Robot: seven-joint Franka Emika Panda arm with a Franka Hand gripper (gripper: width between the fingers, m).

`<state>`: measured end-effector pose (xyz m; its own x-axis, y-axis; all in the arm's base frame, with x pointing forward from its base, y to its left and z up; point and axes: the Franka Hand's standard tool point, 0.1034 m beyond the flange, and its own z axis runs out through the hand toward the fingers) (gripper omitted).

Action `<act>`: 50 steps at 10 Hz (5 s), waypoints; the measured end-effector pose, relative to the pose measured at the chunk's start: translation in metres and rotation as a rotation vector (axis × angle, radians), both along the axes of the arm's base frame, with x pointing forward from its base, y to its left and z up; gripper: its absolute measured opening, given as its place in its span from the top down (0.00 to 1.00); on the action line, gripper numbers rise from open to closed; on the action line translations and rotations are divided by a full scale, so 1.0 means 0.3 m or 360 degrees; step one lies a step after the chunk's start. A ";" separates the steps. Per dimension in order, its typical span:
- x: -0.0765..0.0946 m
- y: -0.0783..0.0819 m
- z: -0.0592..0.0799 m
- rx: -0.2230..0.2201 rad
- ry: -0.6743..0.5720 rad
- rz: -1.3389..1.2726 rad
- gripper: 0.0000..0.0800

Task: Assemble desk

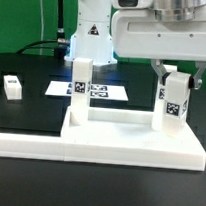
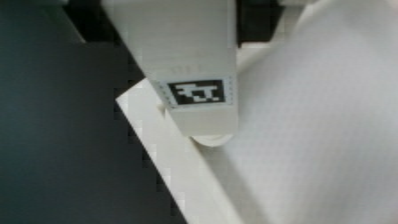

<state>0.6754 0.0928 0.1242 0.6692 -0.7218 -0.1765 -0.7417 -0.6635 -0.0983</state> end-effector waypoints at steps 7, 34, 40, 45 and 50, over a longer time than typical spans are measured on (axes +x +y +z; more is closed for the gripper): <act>-0.021 0.047 -0.006 0.0045 0.0071 -0.0854 0.62; -0.050 -0.006 -0.007 0.0146 -0.0222 -0.0958 0.62; -0.042 0.048 -0.005 0.0035 -0.0323 -0.0001 0.19; -0.042 0.028 -0.031 -0.0173 -0.0383 0.1195 0.19; -0.046 0.037 -0.040 -0.0156 -0.0359 0.1024 0.50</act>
Offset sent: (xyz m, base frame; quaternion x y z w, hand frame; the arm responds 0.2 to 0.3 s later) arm 0.0019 -0.0102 -0.0116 0.0422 0.0343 0.1907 0.9801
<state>0.6617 0.1040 0.1121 0.9827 -0.1743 0.0630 -0.1659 -0.9787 -0.1210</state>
